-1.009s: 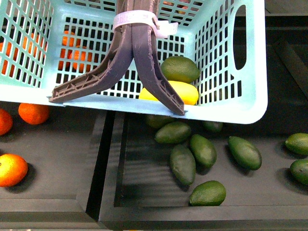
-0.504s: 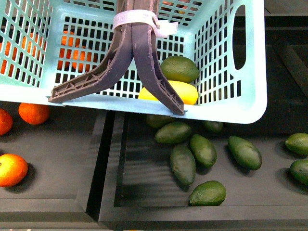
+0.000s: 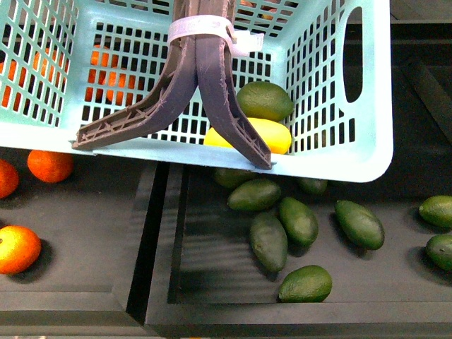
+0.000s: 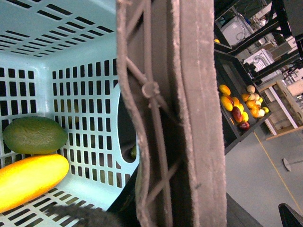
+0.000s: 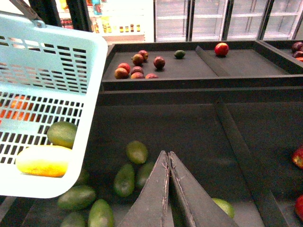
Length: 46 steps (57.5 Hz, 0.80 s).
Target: Pick mango and avocado into basket
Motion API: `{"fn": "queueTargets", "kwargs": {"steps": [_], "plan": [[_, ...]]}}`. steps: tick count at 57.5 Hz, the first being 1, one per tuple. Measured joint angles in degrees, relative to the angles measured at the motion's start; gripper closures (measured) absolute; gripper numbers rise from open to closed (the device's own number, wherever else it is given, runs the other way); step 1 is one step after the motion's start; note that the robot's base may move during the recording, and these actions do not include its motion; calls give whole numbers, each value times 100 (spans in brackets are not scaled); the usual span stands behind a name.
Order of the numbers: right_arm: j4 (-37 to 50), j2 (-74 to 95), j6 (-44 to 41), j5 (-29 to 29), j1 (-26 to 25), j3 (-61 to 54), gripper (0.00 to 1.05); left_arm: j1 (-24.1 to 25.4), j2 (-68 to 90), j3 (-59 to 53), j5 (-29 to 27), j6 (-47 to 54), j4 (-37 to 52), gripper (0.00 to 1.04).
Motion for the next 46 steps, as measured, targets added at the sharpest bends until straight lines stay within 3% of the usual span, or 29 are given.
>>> {"fn": "queueTargets", "kwargs": {"steps": [12,27,46], "plan": [[-7,-9,-9,2,0,0,70,7,-2,0,4,-11,0,91],[-17,-13,-7,13,0,0,7,-52,0,0,48,-9,0,91],[-20,-24,-9,4,0,0,9,-22,4,0,-11,-35,0,91]]}}
